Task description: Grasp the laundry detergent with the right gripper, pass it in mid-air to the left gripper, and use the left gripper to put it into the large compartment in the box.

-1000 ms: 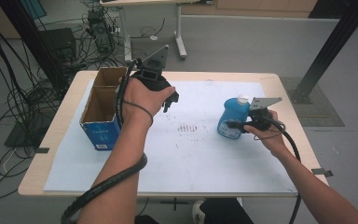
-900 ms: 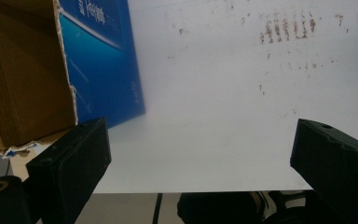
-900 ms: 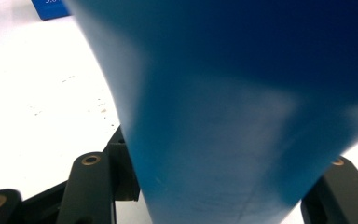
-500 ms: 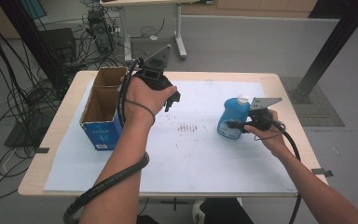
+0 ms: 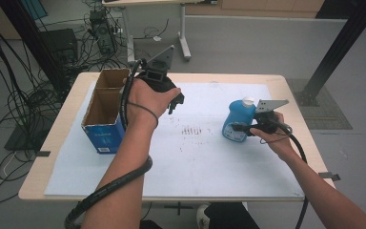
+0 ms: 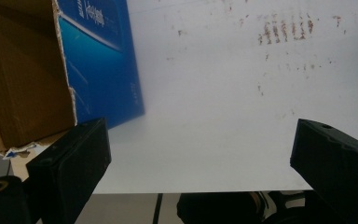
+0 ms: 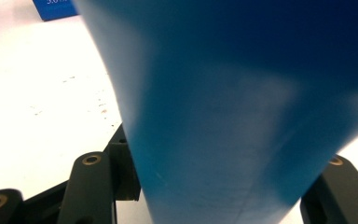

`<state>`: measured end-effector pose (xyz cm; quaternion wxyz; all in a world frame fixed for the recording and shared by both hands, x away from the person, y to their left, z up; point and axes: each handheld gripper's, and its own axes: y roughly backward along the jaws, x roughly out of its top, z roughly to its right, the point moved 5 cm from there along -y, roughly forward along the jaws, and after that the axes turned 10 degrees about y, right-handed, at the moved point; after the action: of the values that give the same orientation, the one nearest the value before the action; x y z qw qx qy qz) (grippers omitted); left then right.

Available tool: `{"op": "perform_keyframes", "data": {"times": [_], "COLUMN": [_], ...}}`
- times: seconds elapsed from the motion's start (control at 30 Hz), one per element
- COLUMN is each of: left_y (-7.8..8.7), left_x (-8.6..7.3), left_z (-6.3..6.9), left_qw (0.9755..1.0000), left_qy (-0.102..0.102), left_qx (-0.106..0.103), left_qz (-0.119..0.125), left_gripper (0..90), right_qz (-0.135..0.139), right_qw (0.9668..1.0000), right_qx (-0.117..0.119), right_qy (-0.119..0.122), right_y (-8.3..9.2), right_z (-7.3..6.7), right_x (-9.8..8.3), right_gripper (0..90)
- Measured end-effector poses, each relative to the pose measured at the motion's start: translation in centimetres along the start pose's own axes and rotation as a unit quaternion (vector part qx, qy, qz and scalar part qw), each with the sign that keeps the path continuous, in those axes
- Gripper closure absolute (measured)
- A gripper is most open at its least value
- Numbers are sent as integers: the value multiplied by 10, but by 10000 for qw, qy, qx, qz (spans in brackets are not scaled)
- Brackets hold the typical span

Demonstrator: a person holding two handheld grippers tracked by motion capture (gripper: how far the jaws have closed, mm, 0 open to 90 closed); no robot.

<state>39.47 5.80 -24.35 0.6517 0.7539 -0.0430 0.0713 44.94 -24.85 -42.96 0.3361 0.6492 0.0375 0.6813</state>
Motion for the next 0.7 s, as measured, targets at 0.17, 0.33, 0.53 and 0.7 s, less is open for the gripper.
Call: {"op": "perform_keyframes", "data": {"times": [0.17,0.33,0.53,0.7], "left_y": [0,0,0,0], "left_x": [-1,-1,-1,-1], "left_z": [0,-1,-1,0], "left_qw": [10000,10000,10000,10000], "left_qy": [-7,20,12,2], "left_qx": [5,4,9,12], "left_qz": [-11,4,0,5], "left_gripper": [54,54,54,54], "right_qz": [-1,-1,-9,-24], "right_qw": [10000,10000,10000,10000], "right_qx": [-1,-2,5,3], "right_qy": [0,1,-7,-2], "right_y": [0,0,0,0], "right_z": [0,0,0,0], "right_x": [0,0,0,0], "right_gripper": [421,424,433,445]}}
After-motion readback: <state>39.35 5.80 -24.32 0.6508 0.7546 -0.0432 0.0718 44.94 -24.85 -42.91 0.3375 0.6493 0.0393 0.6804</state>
